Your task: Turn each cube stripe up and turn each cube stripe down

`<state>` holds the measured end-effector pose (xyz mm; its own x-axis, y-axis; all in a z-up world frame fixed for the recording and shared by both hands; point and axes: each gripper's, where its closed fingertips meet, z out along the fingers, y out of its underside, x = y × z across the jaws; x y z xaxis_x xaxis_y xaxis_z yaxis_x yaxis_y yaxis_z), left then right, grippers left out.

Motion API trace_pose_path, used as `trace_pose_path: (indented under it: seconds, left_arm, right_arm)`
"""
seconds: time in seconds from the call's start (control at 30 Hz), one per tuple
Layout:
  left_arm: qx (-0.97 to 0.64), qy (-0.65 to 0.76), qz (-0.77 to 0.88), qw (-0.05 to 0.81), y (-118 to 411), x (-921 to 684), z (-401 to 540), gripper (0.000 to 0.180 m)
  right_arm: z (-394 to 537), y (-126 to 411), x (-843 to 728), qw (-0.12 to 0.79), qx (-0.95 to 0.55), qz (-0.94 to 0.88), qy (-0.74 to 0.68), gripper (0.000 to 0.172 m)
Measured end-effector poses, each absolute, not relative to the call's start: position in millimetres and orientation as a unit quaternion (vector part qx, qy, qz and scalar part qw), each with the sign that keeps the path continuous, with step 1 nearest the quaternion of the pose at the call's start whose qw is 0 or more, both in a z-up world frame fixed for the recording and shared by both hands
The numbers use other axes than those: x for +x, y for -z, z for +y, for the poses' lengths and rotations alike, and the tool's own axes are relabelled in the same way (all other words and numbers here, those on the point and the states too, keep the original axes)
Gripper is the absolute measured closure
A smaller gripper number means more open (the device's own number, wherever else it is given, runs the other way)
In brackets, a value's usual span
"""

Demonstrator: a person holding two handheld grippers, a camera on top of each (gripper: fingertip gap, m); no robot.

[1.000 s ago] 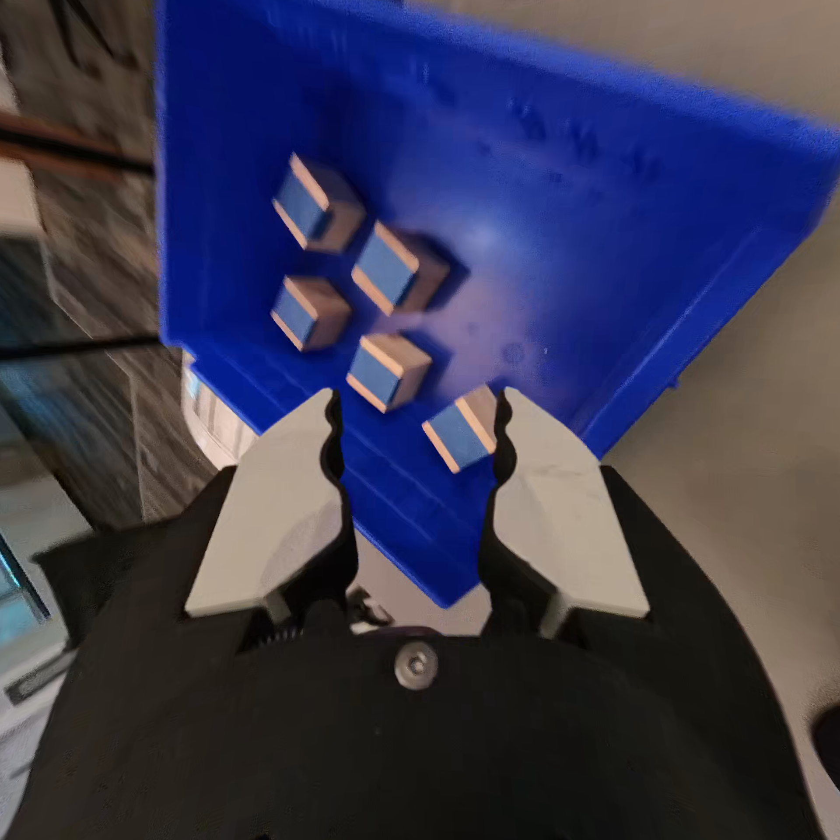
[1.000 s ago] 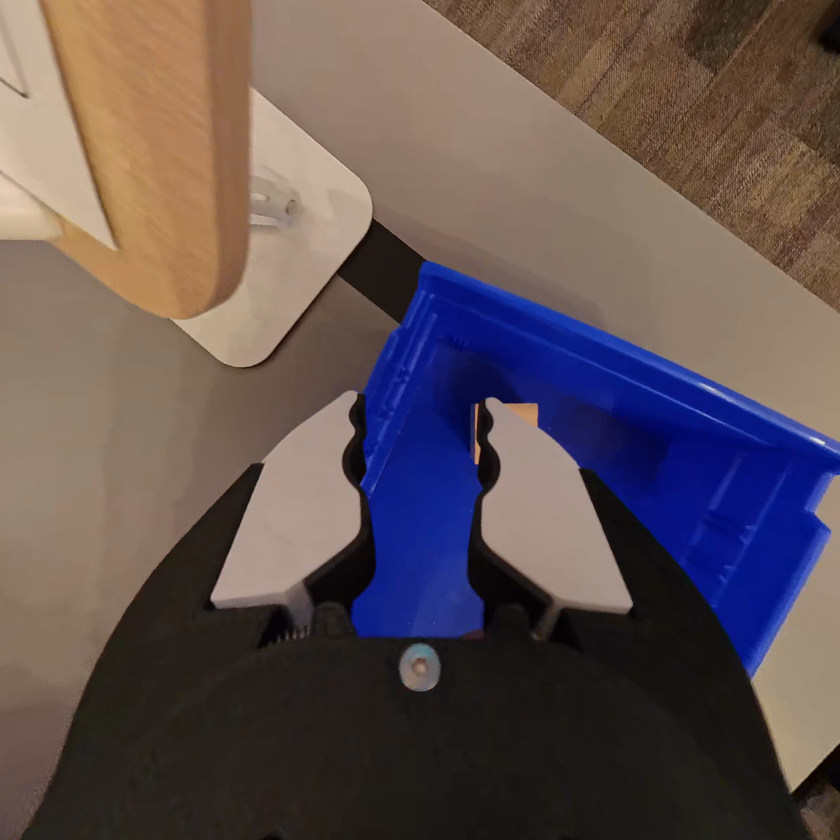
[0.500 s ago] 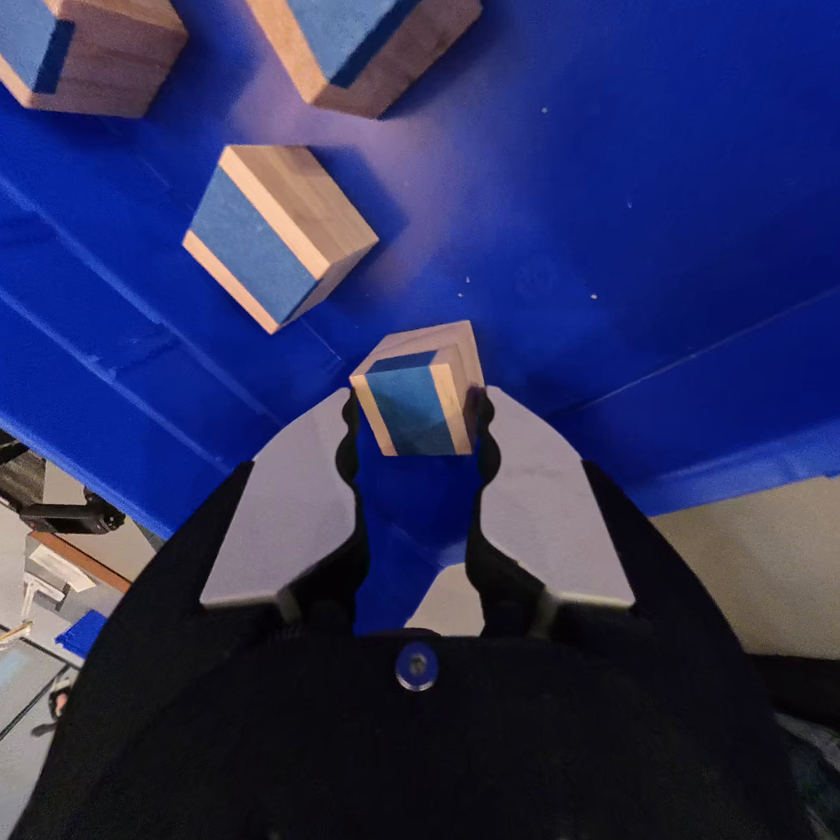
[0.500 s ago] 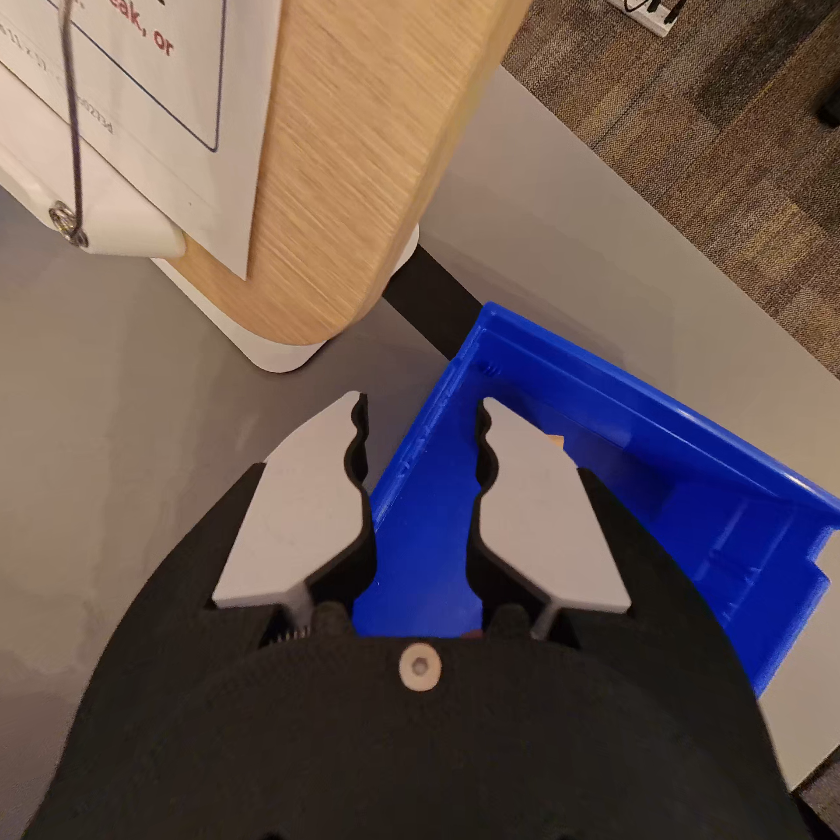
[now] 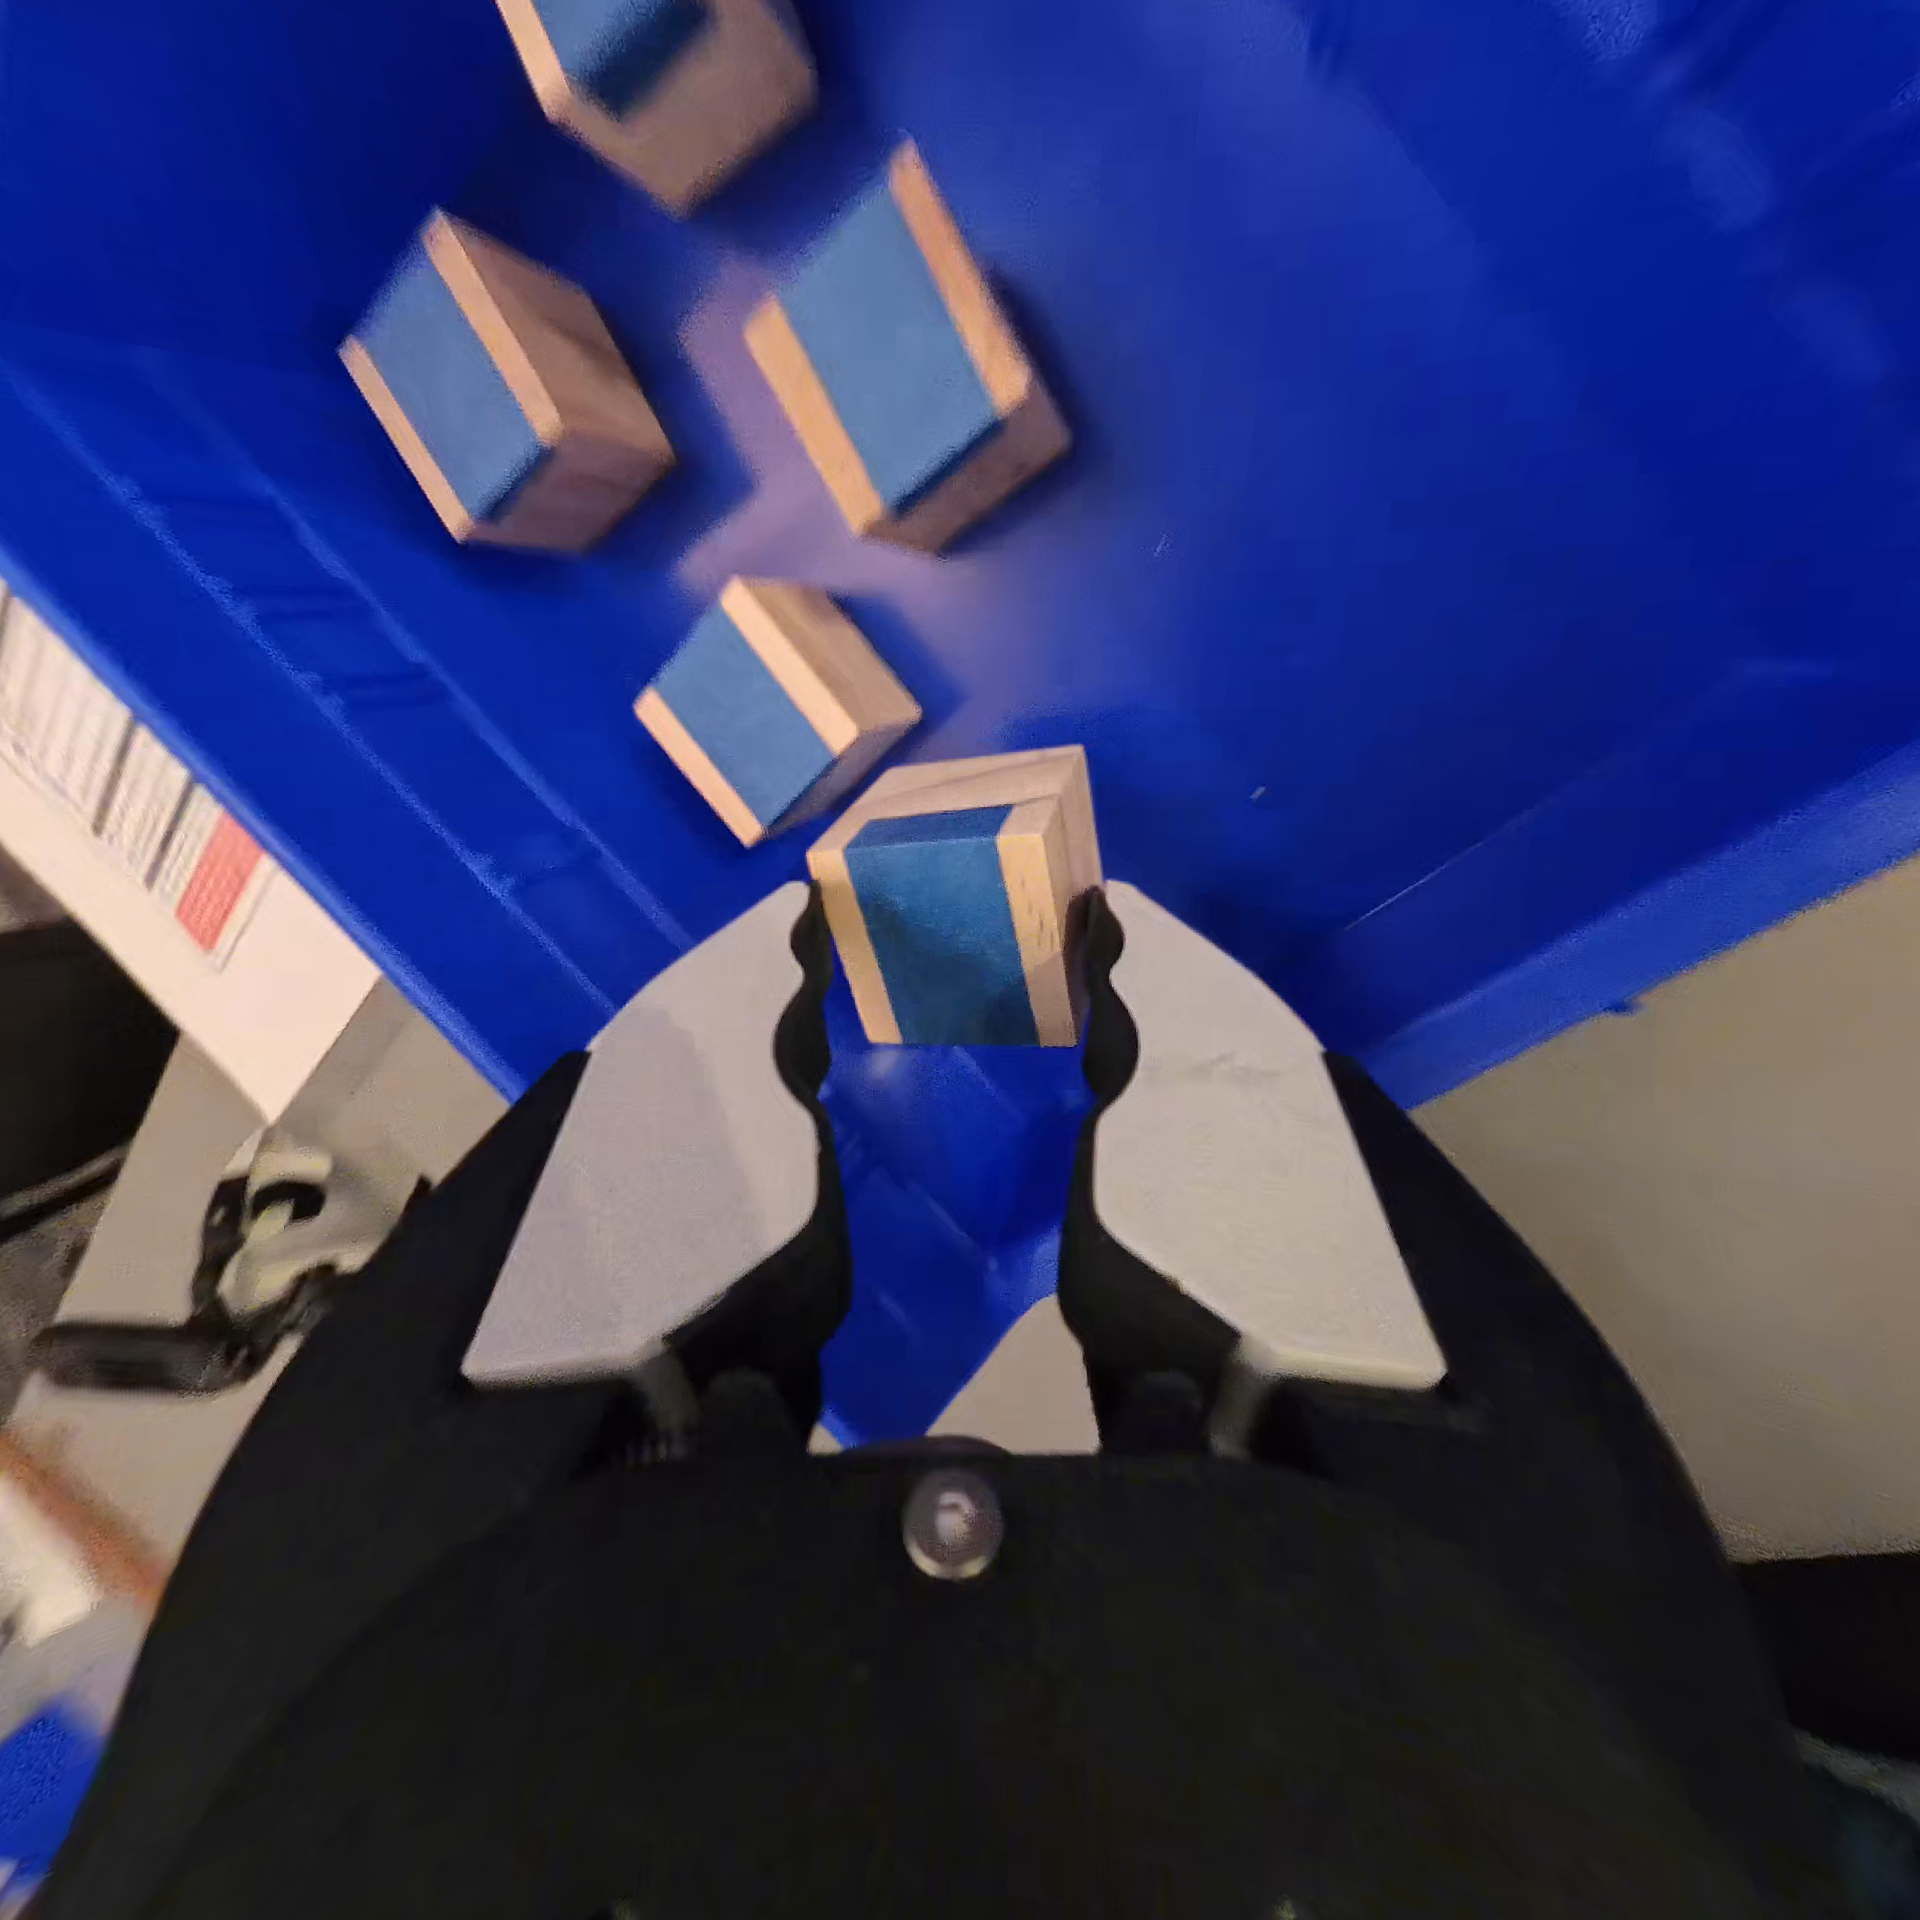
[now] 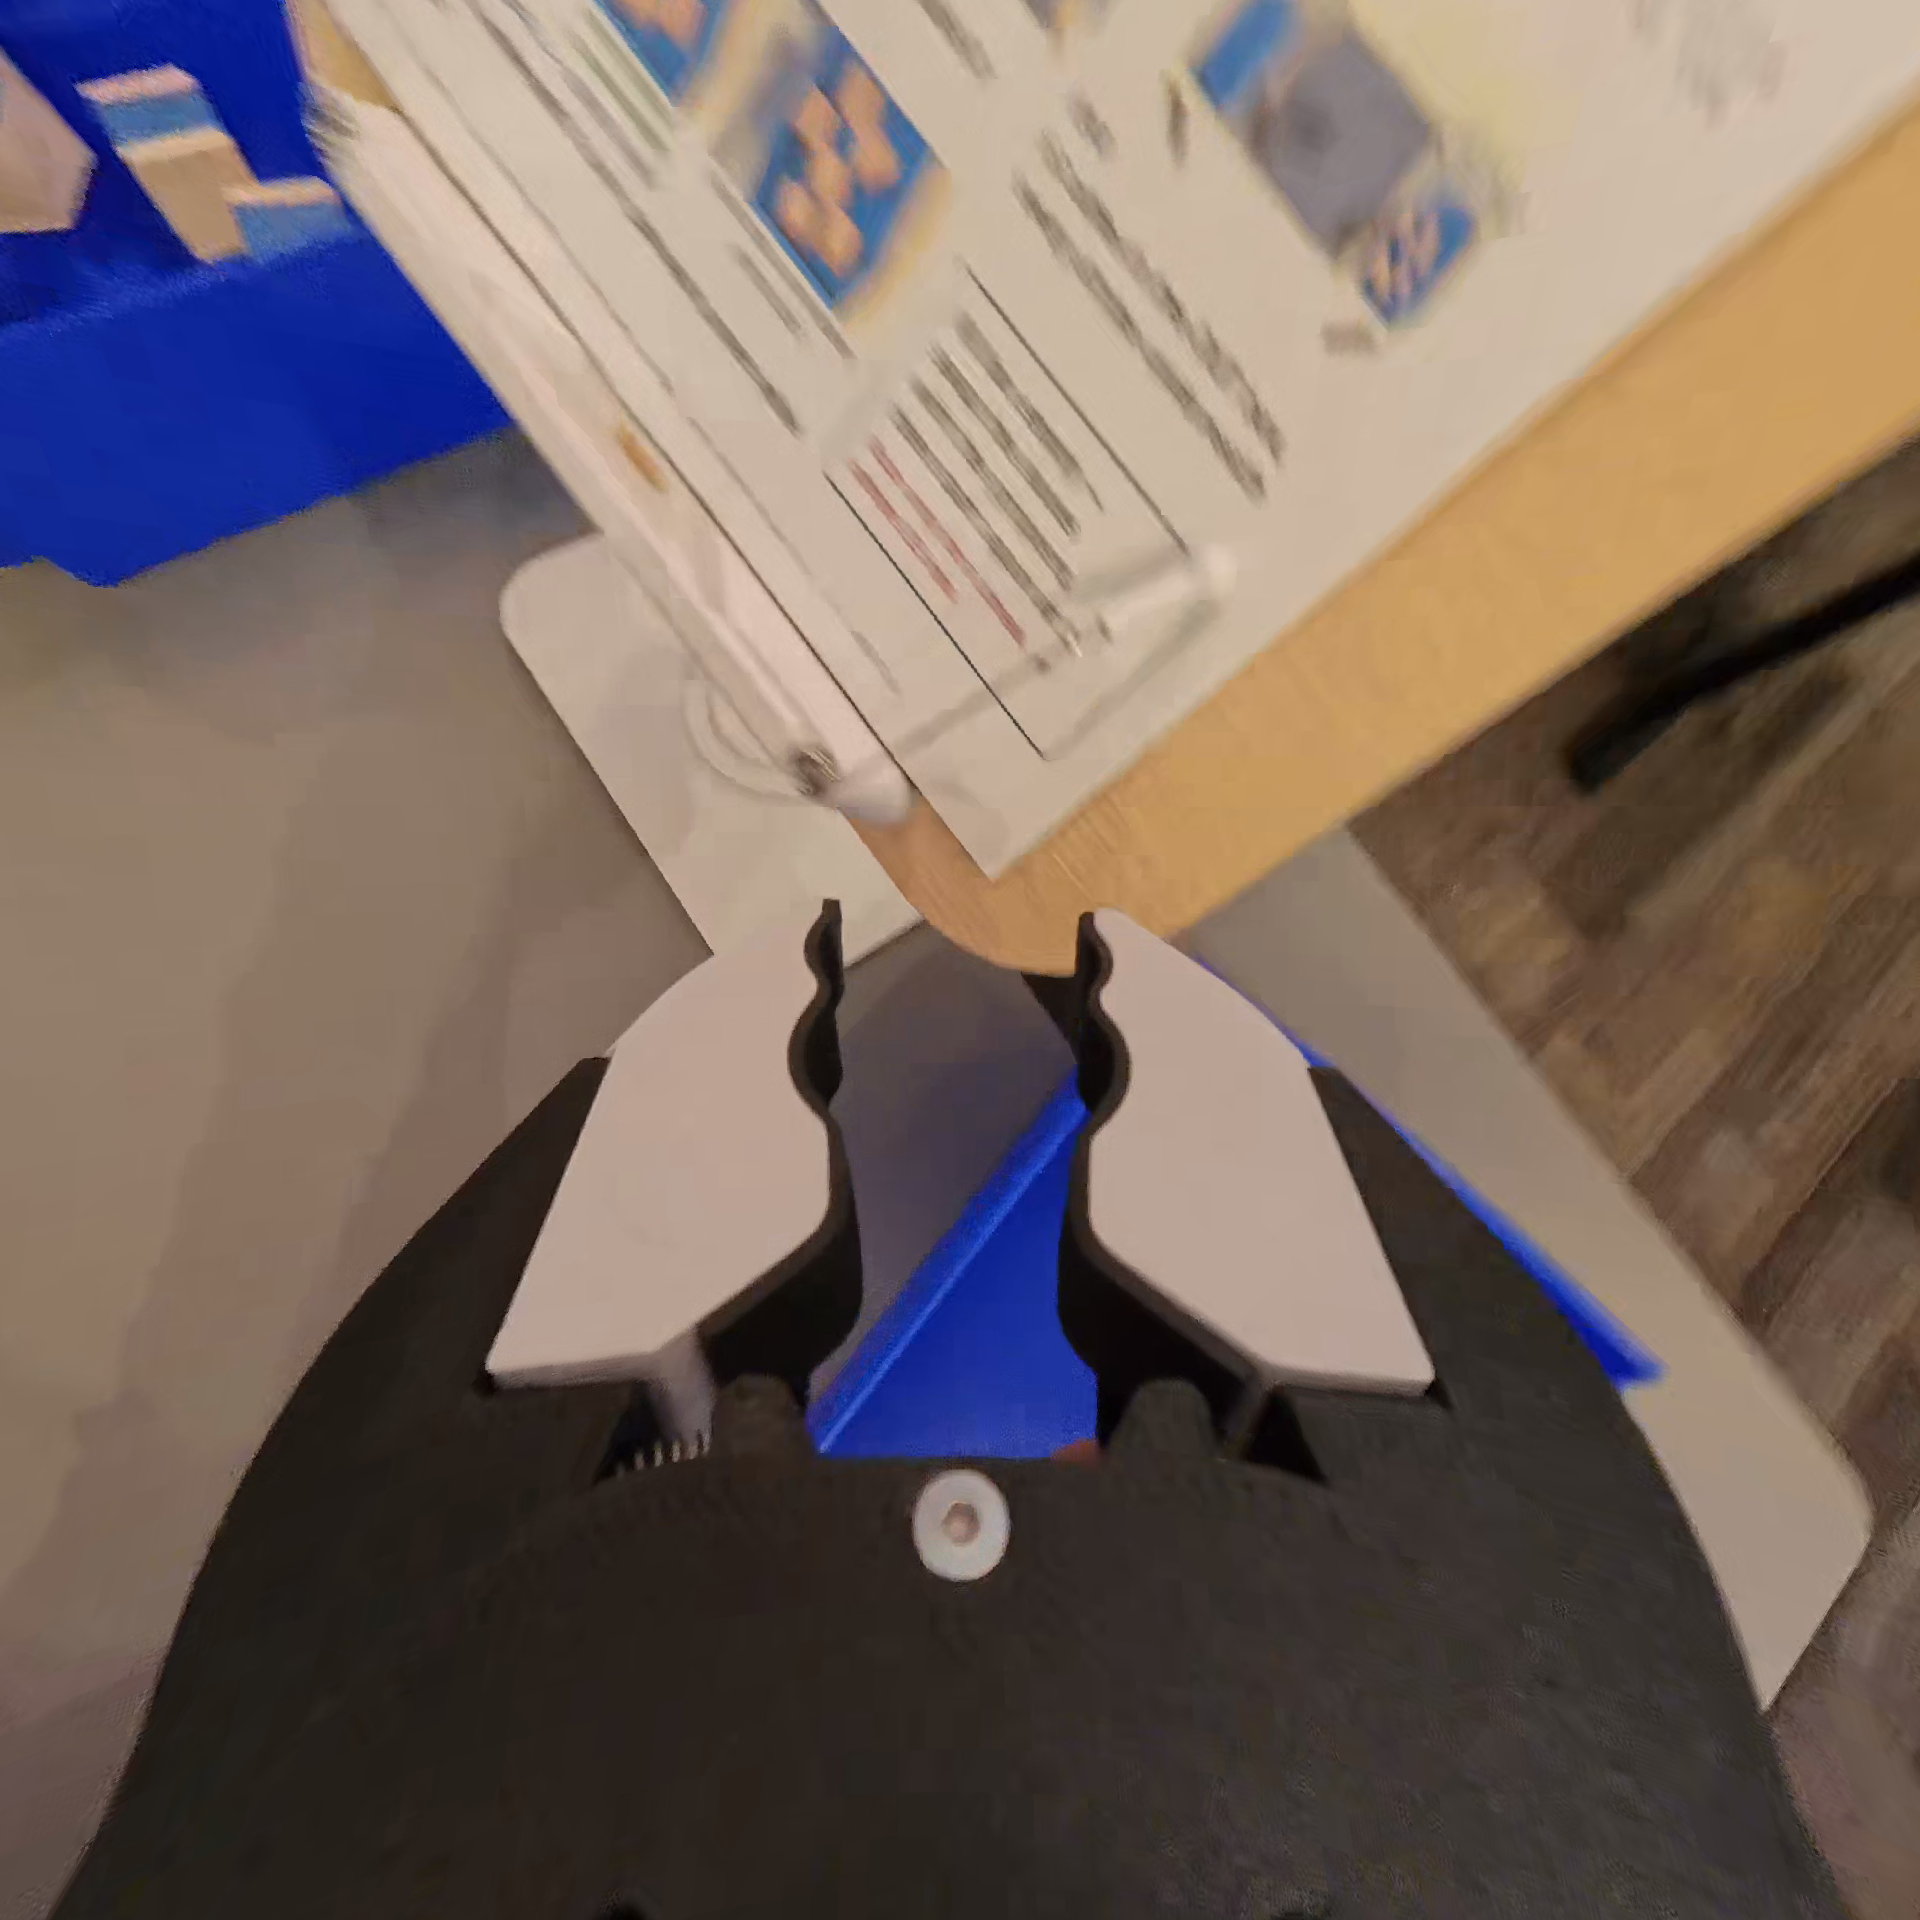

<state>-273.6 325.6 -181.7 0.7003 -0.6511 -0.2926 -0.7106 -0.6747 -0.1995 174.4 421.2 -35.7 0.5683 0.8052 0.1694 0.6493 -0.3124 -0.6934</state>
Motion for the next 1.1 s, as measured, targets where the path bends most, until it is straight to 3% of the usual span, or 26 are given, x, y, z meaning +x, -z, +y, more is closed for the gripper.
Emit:
trace_pose_path:
  seconds: [0.03, 0.2, 0.37, 0.63, 0.77, 0.97, 1.1]
  left_arm:
    - [-0.907, -0.075, 0.374, 0.181, 170, -265, 327, 0.134]
    - [-0.844, 0.096, 0.395, 0.351, 95, -196, 322, 0.134]
    - [-0.726, 0.300, 0.431, 0.443, 31, -117, 290, 0.134]
    - [-0.646, 0.456, 0.441, 0.425, 21, -53, 264, 0.134]
    - [-0.621, 0.497, 0.436, 0.421, 16, -38, 257, 0.135]
    - [-0.594, 0.524, 0.427, 0.436, 0, -35, 250, 0.133]
    - [-0.606, 0.472, 0.437, 0.467, -2, -48, 256, 0.140]
  right_arm:
    - [414, 25, 164, 0.395, -0.781, -0.472, -0.106, 0.129]
    - [354, -27, 84, 0.529, -0.603, -0.585, -0.120, 0.121]
    - [289, -15, 3, 0.586, -0.442, -0.674, -0.083, 0.122]
    - [264, 16, -50, 0.641, -0.350, -0.682, -0.030, 0.108]
    - [262, 21, -52, 0.646, -0.329, -0.689, -0.005, 0.124]
    - [258, 6, -43, 0.640, -0.342, -0.688, -0.011, 0.126]
    - [309, -20, 18, 0.598, -0.456, -0.658, 0.029, 0.126]
